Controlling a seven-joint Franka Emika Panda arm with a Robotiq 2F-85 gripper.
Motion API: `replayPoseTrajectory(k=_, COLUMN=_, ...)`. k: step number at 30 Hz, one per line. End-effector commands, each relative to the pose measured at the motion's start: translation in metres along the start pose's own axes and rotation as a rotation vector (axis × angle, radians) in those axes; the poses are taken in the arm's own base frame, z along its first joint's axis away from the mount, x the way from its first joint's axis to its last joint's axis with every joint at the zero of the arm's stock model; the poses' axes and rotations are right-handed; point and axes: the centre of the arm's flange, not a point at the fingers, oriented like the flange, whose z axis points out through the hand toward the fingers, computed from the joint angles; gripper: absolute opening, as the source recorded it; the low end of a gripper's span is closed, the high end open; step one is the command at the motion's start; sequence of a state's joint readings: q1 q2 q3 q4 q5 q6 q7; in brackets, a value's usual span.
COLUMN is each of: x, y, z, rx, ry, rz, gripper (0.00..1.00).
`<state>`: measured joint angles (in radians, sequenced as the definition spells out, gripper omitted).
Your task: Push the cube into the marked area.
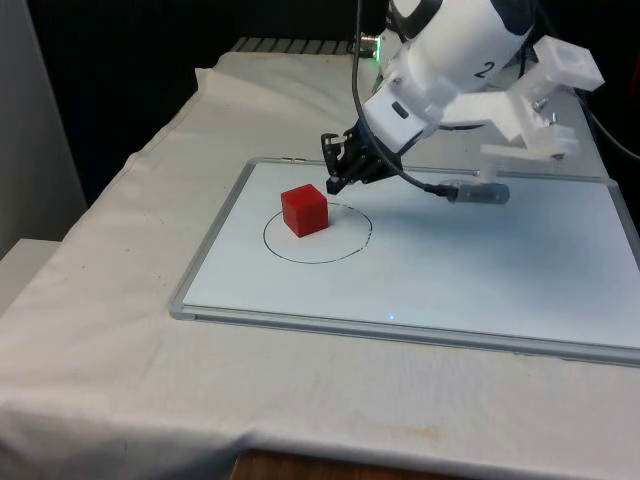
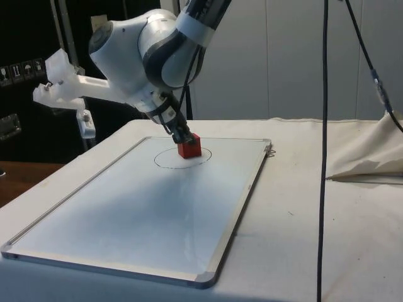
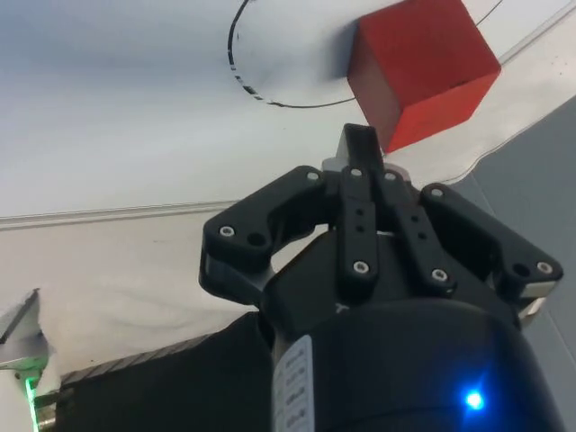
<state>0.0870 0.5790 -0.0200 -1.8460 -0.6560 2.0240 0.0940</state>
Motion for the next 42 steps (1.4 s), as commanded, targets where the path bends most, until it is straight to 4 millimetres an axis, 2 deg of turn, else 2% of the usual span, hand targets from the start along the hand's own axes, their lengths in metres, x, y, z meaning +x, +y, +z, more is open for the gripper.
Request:
replayPoseTrajectory(k=1, x=-0.001, y=0.001, z=-0.003, rx=0.011, ry=0.011, rz=0.012, gripper=0.0)
replayPoseTrajectory(k=26, x=0.007, y=-0.001, z=-0.014, rx=0.104, ry=0.082, rz=0.107, gripper=0.0)
replayPoseTrajectory(k=42, x=0.024, y=0.003, z=-0.025, rx=0.183, ry=0.165, rz=0.161, gripper=0.0)
